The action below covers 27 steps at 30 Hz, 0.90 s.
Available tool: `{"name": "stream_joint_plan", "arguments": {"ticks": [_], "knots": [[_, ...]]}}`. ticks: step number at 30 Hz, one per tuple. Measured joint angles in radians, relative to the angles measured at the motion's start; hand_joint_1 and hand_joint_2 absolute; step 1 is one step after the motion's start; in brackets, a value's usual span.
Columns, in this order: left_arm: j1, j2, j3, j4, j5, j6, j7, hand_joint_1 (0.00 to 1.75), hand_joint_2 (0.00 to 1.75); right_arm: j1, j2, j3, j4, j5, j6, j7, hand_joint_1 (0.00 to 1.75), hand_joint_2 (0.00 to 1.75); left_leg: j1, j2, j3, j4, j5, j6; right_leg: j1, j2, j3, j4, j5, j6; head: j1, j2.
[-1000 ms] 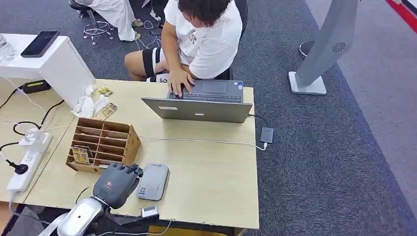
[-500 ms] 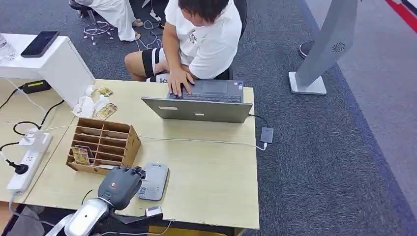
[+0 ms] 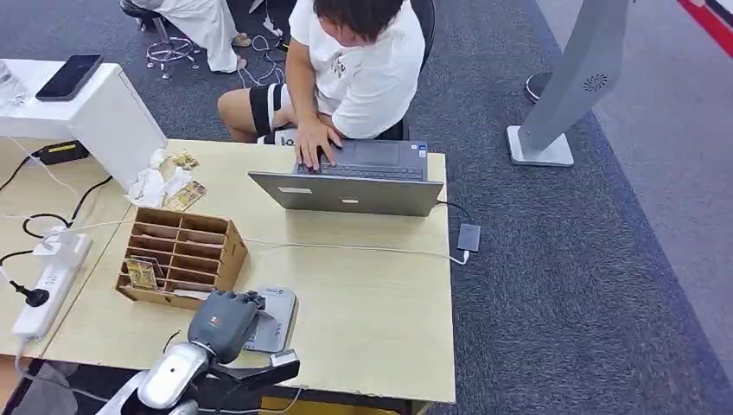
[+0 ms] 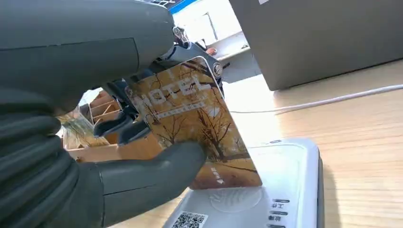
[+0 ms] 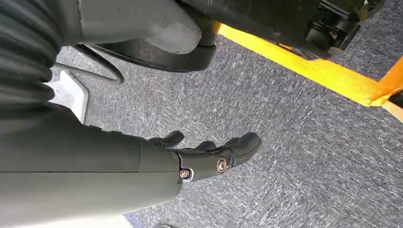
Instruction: Pass the card to the sensor for recognition and then transmit it.
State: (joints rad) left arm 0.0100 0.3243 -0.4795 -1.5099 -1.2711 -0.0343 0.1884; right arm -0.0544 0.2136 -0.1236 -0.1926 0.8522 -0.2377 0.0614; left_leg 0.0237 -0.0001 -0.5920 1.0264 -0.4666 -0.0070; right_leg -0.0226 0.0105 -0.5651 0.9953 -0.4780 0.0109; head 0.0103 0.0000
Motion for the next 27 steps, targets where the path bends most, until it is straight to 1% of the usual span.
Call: {"name": "stream_joint_plan", "arguments": {"ticks": [5,9,21,23,27], "knots": [[0.001,-0.003,0.000,0.006,0.003,-0.001,0.000,1.75,1.75,-0.001,0.000,0.001,0.000,0.010,0.002,0.001,0.00,1.75,0.000,0.000,0.000,0.000,0.000,0.000,0.000,0.000,0.001,0.000,0.000,0.000,0.000,0.000],[0.002,-0.003,-0.002,0.006,0.017,-0.017,-0.003,1.75,1.75,-0.001,0.000,0.001,0.000,0.012,0.003,0.001,0.00,1.75,0.000,0.000,0.001,0.000,0.000,0.000,0.000,0.000,0.001,0.000,0.000,0.000,0.000,0.000],[0.003,-0.005,-0.010,0.007,0.024,-0.019,-0.011,1.75,1.75,-0.001,0.000,0.003,0.000,0.018,0.010,0.000,0.00,1.75,0.000,0.000,0.001,0.000,0.000,0.000,0.000,0.000,0.002,0.000,0.000,0.000,0.000,0.000],[0.004,-0.005,-0.012,0.008,0.033,0.010,-0.017,1.75,1.75,-0.001,0.000,0.004,0.000,0.022,0.011,-0.002,0.00,1.75,0.000,0.000,0.002,0.000,0.000,0.000,0.000,0.000,0.002,0.000,0.000,0.000,0.000,0.000],[-0.004,-0.007,-0.012,0.001,0.086,0.076,-0.058,1.75,1.75,-0.001,0.000,0.005,0.000,0.023,0.011,-0.005,0.00,1.75,0.000,0.000,0.002,0.000,0.000,0.000,0.000,0.000,0.001,0.000,0.000,0.000,0.000,0.000]]}}
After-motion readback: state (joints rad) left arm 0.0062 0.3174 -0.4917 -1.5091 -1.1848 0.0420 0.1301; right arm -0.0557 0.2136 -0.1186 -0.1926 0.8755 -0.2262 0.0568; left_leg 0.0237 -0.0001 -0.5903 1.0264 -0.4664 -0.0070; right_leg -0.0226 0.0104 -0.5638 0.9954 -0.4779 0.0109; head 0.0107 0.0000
